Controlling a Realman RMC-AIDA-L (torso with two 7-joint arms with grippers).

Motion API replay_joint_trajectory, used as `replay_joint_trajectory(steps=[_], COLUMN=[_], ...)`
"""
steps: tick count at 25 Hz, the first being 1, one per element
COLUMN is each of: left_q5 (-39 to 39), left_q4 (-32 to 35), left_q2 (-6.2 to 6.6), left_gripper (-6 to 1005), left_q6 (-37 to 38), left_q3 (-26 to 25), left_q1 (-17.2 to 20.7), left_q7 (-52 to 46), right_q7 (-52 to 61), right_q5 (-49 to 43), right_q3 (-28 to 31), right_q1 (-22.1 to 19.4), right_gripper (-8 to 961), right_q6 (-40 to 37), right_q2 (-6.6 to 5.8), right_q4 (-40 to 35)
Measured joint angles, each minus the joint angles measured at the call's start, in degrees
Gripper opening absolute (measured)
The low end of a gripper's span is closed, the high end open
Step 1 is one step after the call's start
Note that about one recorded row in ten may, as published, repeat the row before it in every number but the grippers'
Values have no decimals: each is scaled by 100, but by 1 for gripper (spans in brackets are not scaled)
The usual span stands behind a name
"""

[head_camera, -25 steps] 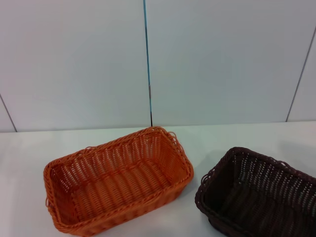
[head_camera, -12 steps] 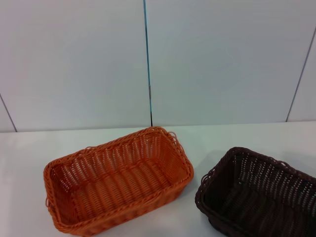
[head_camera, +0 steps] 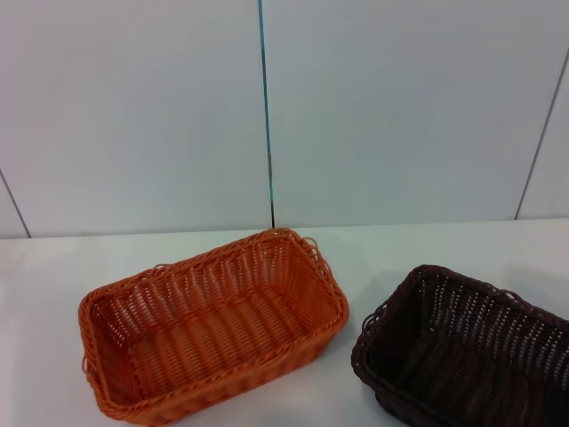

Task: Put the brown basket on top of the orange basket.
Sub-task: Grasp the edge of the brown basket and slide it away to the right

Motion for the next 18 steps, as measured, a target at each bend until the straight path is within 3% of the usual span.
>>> replay_joint_trajectory(steps=[18], left_q5=[0], left_q4=[4], left_q2=[16], left_gripper=[865], left_q6=[5], left_q3=[-86], left_q1=[-5], left_q7=[-1], right_q7=[-101], right_q5=[-35], right_q3=[3], right_q1=[162], right_gripper=[682], right_q6=[146], right_q2=[-40], right_q4=[-497])
